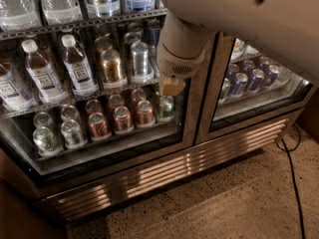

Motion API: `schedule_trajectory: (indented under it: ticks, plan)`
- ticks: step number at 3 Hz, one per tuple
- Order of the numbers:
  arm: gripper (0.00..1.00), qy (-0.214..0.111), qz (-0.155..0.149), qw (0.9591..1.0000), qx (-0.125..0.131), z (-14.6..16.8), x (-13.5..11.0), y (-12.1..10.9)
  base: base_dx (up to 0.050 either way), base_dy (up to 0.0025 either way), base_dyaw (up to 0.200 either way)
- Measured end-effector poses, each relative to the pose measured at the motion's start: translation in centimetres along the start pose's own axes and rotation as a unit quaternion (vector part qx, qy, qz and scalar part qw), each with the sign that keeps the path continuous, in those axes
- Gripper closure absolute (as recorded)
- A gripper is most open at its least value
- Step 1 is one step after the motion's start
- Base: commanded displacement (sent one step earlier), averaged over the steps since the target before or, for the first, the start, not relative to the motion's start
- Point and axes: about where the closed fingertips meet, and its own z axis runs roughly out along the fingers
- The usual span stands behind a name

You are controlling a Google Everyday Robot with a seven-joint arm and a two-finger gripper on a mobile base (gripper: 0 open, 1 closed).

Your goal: Close left fridge door

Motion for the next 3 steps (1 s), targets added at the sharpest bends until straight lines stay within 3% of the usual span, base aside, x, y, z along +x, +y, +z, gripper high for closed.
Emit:
schedule_trajectory:
  ticks: [1,2,3]
  plan:
    - [1.00,-0.017,-0.010,0.9996,0.018,0.0,-0.4,5.2,0.000,0.00000,0.000]
    - [1.00,0.001,-0.011,0.9999,-0.010,2.5,1.1,8.1,0.000,0.00000,0.000]
    - [1.00,0.001,-0.011,0.9999,-0.010,2.5,1.1,8.1,0.000,0.00000,0.000]
